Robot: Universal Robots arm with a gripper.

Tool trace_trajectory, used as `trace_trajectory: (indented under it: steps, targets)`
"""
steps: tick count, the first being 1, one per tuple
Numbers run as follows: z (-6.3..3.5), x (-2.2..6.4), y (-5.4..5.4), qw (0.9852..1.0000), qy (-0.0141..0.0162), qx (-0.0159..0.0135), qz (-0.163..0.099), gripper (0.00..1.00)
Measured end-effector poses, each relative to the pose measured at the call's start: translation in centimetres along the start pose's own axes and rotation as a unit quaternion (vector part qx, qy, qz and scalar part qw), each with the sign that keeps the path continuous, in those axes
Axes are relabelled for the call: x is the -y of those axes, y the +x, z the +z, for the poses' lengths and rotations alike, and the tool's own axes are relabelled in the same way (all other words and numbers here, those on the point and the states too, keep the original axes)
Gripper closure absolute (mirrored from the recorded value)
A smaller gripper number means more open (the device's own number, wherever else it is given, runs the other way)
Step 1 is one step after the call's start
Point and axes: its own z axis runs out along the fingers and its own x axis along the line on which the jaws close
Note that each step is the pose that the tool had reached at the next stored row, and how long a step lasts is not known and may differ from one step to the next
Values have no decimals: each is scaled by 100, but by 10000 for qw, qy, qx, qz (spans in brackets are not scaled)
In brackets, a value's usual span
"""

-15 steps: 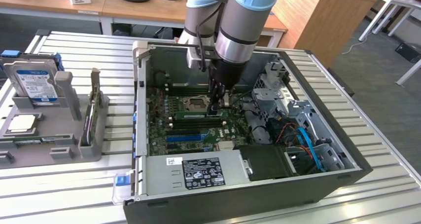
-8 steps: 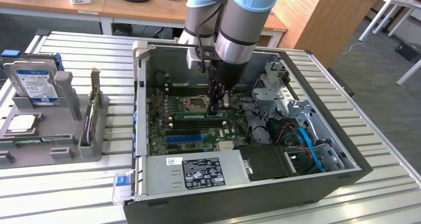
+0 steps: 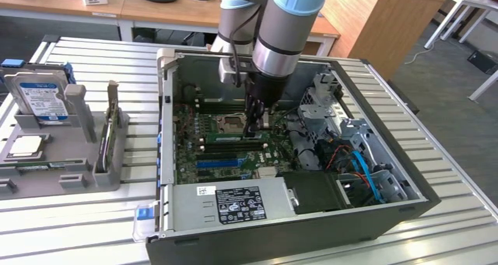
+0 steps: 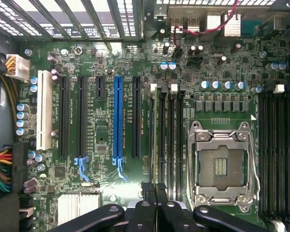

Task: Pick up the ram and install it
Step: 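Insert the ram into the slot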

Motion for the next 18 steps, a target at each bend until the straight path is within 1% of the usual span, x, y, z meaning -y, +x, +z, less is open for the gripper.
trace_trajectory:
  steps: [10,15,18]
  targets:
    - [15,0,-13,10000,0,0,0,88]
    - [65,2,-13,10000,3,0,0,88]
    - [66,2,-13,10000,2,-1,0,88]
